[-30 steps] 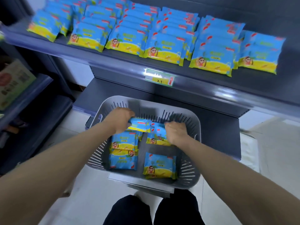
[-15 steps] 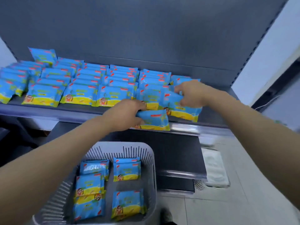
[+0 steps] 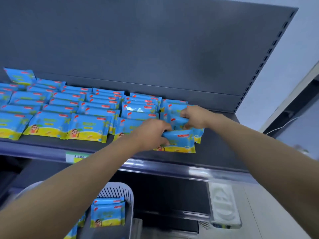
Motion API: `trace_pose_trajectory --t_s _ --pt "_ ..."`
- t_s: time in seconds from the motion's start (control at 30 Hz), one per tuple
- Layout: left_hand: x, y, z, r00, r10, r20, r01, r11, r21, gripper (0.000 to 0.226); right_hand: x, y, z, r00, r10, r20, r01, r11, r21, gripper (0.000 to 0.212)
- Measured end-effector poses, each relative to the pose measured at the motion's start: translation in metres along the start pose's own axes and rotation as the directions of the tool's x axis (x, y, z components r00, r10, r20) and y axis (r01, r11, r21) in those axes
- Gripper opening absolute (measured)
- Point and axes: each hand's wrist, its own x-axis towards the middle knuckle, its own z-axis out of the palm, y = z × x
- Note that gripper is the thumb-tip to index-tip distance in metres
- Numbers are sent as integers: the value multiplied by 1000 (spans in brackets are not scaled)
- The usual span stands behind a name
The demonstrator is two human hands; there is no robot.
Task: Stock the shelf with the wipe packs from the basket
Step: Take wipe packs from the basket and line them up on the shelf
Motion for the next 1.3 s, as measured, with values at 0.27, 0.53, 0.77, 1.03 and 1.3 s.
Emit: trace_pose_trajectory --t_s 0.27,0.53,0.77,1.03,1.3 --pt "51 -9 20 1000 -12 -14 14 986 164 30 47 21 -15 998 -38 -47 38 999 -7 35" --pt "100 -19 31 998 -55 -5 53 939 341 43 53 45 -19 981 25 -193 35 953 301 18" --pt "109 -26 35 997 -42 -65 59 953 296 50 36 41 -21 942 125 -312 -38 962 269 20" --pt "49 -38 0 936 66 -345 34 960 277 46 16 -18 -34 846 3 -534 28 998 50 35" --pt "-81 -67 -58 807 138 -574 91 931 353 39 -8 -149 -34 712 -141 -688 179 984 -16 41"
